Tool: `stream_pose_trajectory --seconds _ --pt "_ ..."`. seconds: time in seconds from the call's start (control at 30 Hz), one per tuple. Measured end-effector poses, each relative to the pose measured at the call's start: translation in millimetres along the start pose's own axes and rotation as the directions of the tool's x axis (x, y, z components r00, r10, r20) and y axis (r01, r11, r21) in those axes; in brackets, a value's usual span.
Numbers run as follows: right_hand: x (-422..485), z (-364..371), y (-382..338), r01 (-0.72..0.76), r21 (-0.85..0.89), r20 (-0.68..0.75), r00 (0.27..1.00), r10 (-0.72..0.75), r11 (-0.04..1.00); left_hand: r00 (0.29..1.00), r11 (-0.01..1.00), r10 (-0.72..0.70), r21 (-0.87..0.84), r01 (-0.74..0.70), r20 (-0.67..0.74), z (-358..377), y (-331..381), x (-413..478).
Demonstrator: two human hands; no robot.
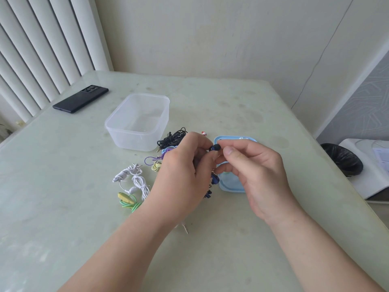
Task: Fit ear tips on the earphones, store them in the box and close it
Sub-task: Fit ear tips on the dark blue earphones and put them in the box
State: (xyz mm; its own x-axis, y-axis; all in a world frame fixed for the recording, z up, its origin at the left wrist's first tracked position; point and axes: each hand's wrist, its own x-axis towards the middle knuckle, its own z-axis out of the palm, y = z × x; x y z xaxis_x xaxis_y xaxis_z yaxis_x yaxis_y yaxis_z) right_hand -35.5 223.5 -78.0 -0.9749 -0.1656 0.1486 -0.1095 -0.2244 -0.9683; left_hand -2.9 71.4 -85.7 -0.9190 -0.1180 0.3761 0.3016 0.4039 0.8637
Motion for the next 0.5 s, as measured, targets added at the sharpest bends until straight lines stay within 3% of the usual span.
stream_pose_trajectory --seconds 0.1,0.3,0.5 --pt "1 0 1 0.022 -0.051 -0.02 1.0 -0.023 0.998 0.998 0.995 -0.063 -0.075 0.064 0.01 0 -2 0" --pt "6 -6 -4 -0.136 0.089 0.039 0.99 0.133 0.987 0.993 0.984 -0.1 -0.141 0.108 0.062 -2 -2 2" --pt "10 -10 -4 -0.224 0.115 0.089 0.973 0.215 0.968 0.994 0.986 -0.083 -0.141 0.093 0.073 -3 -2 3"
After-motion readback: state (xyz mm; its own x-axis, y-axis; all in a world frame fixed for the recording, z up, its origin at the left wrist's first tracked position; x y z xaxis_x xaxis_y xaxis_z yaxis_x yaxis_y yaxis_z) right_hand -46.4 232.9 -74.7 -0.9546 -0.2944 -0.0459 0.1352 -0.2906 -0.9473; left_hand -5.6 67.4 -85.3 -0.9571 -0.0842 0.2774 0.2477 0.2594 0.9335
